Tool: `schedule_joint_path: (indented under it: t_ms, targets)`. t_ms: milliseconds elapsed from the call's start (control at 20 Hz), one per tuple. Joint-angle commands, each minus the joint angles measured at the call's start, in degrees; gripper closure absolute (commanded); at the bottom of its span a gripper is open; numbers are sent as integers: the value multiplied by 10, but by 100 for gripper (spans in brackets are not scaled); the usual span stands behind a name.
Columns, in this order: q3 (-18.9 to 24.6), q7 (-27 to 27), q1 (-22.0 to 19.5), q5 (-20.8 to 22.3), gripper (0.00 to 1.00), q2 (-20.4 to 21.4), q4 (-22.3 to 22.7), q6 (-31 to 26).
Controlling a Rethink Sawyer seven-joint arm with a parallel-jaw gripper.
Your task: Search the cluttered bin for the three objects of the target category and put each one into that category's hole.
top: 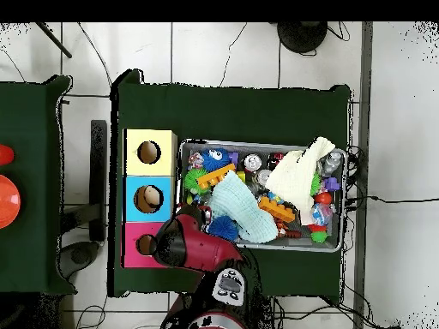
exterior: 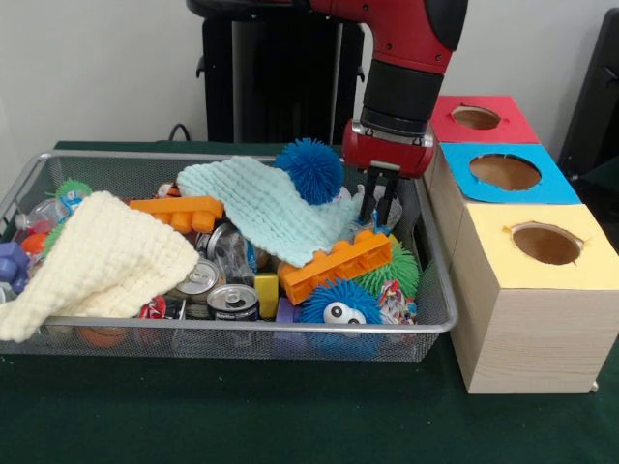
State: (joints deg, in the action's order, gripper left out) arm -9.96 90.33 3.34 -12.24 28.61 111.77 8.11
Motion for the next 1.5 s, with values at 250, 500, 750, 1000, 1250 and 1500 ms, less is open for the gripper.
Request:
schedule_joint_path:
  t_ms: [250,500,750,1000,1250,1500]
  targets:
    - [1,121,25,-35,100,-3,-2,-50]
    - [-8,110,22,-32,100,37,-5,-105]
    - [-12,105,20,-26,100,52,-11,-136]
    - [-25,106,27,-22,100,90,-10,-182]
    - [-27,106,28,-17,100,123,-7,-221]
    - [-51,117,51,-18,100,160,-13,-283]
